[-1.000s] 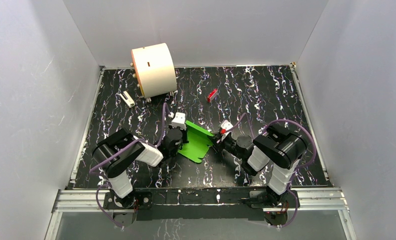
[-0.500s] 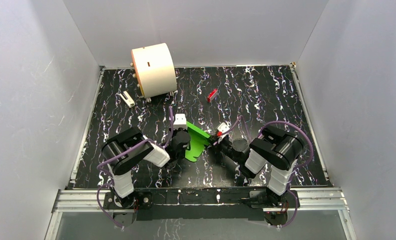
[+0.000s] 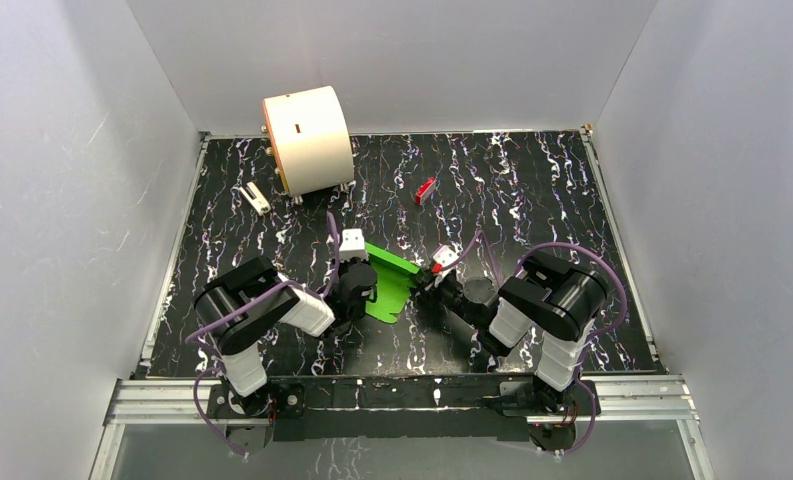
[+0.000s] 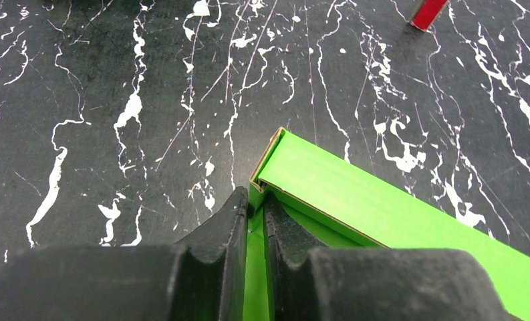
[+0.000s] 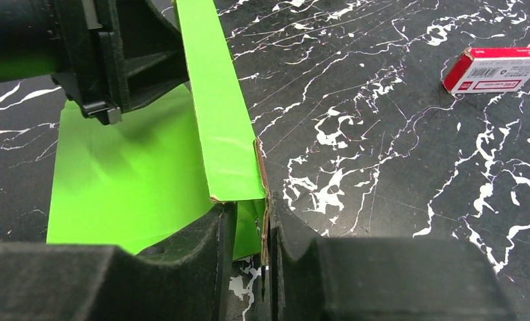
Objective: Fold the paper box
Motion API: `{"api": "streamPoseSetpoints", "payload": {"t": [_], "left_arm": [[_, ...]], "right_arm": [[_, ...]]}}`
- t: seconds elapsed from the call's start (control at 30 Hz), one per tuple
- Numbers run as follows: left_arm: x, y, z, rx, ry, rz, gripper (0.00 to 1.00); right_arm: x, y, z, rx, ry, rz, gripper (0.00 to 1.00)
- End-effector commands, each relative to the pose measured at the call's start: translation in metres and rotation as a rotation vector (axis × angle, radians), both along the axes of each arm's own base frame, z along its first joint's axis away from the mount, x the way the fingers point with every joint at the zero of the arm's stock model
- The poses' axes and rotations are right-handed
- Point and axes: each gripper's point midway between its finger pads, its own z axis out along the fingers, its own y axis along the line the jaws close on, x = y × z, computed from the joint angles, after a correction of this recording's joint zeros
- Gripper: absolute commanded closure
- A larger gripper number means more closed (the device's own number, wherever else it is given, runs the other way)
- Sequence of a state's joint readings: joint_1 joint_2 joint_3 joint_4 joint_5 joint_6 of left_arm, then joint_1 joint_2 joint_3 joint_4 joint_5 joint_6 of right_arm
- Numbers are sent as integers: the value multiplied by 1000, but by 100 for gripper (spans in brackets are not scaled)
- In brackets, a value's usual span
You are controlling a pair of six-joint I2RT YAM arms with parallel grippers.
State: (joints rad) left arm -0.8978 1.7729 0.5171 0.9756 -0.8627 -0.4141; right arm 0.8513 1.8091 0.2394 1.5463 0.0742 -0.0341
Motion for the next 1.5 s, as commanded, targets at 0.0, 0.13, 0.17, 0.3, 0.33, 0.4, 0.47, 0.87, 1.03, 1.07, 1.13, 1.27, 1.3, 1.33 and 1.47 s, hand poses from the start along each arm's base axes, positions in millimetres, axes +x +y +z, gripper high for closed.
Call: {"api": "streamPoseSetpoints", "payload": {"t": [0.0,0.13,0.17,0.3,0.33,0.4,0.47,0.87,1.03,1.07,1.13,1.27,1.3,1.33,1.47], "left_arm": [[-12,0,0,30,8,-115,100],[-19,-5,5,41,-8,-198,100],[-20,-6,6,43,-8,-215,100],[-26,-8,6,49,-6,-259,100],[-27,-7,6,51,-4,-266,100],[-28,-4,6,58,-4,-262,100],[-27,-1,7,66,-5,-256,100],[-29,5,14,105,-5,-256,100],[-33,8,16,94,13,-254,97],[-34,9,16,92,16,-250,94],[-36,11,16,82,19,-247,87],[-40,14,16,71,30,-242,71],[-41,14,17,60,32,-243,67],[-43,15,18,54,37,-245,63],[-50,21,20,37,64,-232,49]], "right_arm": [[-1,12,71,190,-211,41,67],[-1,11,73,188,-224,39,62],[-1,10,75,188,-229,38,60],[-3,6,78,186,-242,33,53],[-3,4,78,183,-242,25,50],[-3,1,80,183,-249,15,47],[-3,-3,81,183,-251,3,42],[-2,-17,90,194,-268,-53,29],[-4,-18,96,202,-276,-51,28],[-4,-17,96,199,-273,-49,27],[-5,-17,96,196,-272,-44,27],[-6,-17,97,190,-274,-40,26],[-6,-17,97,187,-273,-38,26],[-6,-17,97,183,-271,-37,26],[-7,-18,102,181,-269,-38,25]]}}
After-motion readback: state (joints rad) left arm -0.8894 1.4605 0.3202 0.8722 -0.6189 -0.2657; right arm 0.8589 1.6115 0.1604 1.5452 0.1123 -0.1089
